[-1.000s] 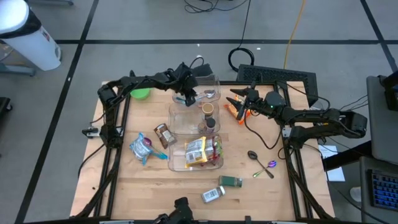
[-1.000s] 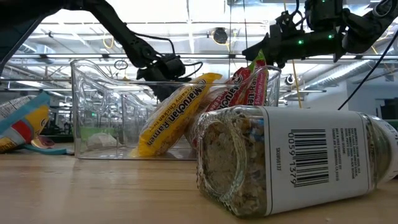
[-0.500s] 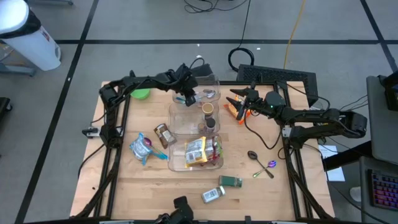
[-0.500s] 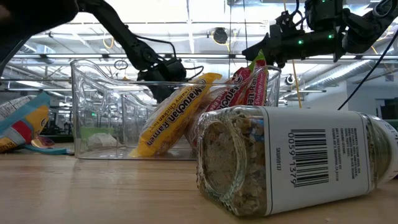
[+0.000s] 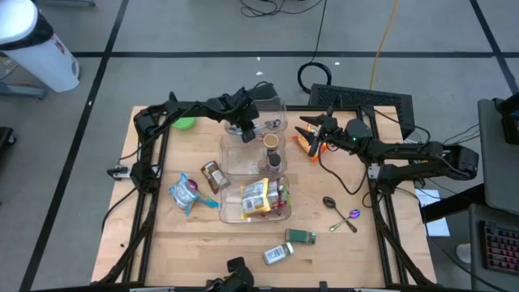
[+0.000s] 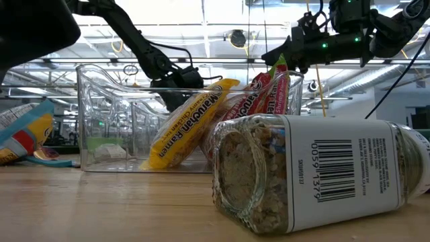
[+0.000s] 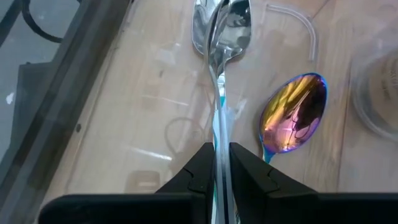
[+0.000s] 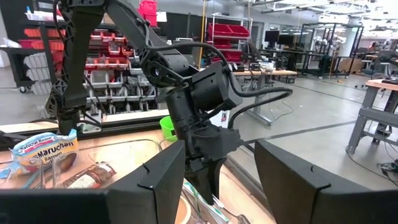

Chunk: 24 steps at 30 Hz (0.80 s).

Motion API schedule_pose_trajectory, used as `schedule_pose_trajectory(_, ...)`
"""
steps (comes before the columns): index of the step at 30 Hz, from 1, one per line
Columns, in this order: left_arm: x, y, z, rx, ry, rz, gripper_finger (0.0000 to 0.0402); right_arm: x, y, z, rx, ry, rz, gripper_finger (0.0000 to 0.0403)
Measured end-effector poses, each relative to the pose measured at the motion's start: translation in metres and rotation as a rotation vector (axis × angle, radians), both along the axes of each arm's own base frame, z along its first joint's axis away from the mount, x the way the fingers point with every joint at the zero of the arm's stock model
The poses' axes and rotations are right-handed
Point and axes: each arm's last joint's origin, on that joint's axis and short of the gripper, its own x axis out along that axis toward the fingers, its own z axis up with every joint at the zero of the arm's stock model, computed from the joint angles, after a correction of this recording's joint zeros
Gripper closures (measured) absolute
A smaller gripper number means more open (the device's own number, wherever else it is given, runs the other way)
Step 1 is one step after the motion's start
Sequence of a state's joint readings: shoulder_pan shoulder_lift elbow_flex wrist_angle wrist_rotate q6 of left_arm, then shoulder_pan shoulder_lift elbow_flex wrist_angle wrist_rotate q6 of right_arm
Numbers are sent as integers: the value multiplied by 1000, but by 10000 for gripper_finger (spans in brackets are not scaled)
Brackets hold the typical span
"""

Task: Pick & Place Food Item
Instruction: Put the white patterned spoon into the top transparent bin, then put the black spoon into the top transparent bin

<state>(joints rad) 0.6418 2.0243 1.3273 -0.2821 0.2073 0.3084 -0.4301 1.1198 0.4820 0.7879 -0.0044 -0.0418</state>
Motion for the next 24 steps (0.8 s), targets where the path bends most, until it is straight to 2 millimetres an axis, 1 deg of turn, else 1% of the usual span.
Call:
schedule_pose_trajectory(9, 0, 0, 0, -2, -2, 6, 348, 0, 0, 0, 2, 5, 0, 218)
schedule_pose_trajectory(11, 0, 0, 1, -1, -3, 6, 335, 0, 0, 0, 2, 5, 0, 219)
schedule_pose_trajectory(15, 1, 1, 4, -1, -5, 7, 293, 0, 0, -1, 2, 5, 0, 220)
schedule_pose_trajectory(19, 5, 4, 18, -7, 7, 18, 247, 0, 0, 0, -7, 2, -3, 216)
schedule_pose_trajectory(24, 14, 10, 54, -19, 11, 14, 215, 0, 0, 0, -49, 22, -7, 218)
